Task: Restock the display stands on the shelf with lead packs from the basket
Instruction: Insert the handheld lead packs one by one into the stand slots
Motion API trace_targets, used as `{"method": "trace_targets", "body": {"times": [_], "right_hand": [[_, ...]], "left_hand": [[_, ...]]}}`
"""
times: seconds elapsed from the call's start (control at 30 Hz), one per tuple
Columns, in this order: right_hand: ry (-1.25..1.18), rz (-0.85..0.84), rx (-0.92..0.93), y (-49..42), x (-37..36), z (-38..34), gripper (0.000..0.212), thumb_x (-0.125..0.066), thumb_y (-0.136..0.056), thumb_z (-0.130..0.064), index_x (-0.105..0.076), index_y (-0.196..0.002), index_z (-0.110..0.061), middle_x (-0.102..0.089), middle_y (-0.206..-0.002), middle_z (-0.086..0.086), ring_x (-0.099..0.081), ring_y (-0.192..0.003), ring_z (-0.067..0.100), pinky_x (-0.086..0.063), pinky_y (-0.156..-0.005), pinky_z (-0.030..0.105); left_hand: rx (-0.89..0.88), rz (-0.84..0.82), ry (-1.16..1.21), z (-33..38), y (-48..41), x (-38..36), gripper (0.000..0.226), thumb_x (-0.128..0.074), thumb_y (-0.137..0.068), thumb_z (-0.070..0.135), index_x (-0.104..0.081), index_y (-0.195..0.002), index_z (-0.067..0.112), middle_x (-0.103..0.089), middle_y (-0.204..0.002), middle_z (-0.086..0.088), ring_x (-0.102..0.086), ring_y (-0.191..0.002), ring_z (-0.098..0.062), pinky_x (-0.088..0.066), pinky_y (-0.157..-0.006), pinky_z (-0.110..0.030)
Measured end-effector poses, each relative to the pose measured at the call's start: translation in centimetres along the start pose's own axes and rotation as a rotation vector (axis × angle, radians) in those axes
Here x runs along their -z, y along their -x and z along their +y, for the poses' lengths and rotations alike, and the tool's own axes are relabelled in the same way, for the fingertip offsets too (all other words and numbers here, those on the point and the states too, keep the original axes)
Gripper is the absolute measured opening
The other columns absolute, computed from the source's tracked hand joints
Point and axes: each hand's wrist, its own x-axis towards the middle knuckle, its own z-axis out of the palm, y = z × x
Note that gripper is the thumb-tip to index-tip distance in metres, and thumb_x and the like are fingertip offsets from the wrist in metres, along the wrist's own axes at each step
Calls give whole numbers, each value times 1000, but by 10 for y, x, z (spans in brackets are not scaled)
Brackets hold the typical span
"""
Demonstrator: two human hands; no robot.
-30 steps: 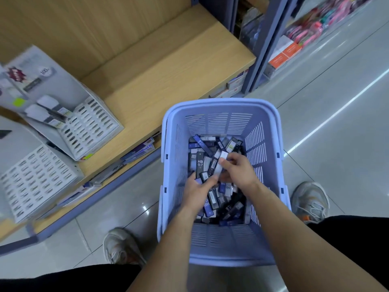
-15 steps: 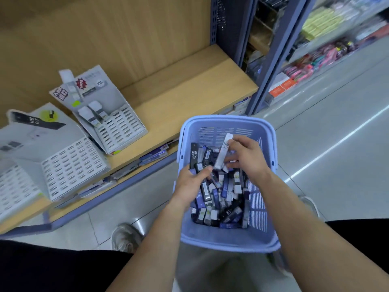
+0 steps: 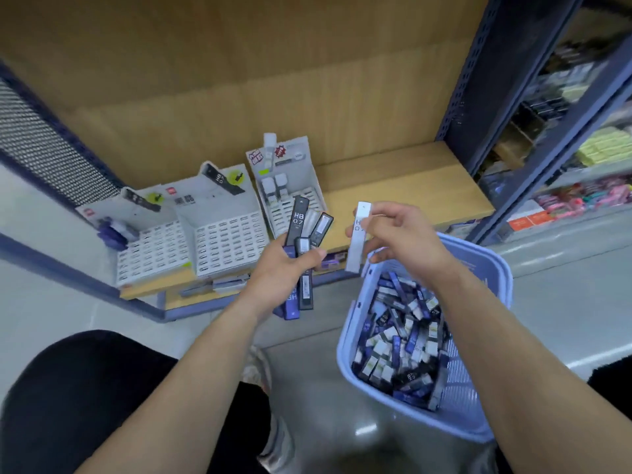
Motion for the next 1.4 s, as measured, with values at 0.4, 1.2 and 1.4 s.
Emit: {"method": "trace_targets", "body": {"times": [0.4, 1.2, 1.4], "right_hand": [[257, -147, 189, -88, -175, -26, 28, -64, -95, -8, -65, -117, -24, -56, -91, 0, -72, -65, 21, -59, -62, 39], [490, -299, 304, -275, -394, 48, 16, -69, -86, -19, -64, -83, -34, -73, -82, 6, -73, -79, 23, -60, -79, 46], [548, -311, 322, -291, -433, 65, 8, -72, -89, -23, -67, -93, -29, -72, -92, 3, -70, -80, 20, -60, -74, 36]], "left_hand": [[100, 243, -84, -55, 52, 196, 21, -75, -91, 22, -67, -110, 19, -77, -92, 2, -72, -82, -9, -56, -78, -20], [303, 381, -126, -194, -14, 331, 16, -74, -91, 33, -67, -104, 25, -71, -69, 15, -61, -57, 1, -45, -56, -14], [334, 372, -74, -210, -13, 331, 17, -74, -91, 32, -66, -104, 26, -71, -75, 9, -60, -60, 1, -43, -58, -11]]}}
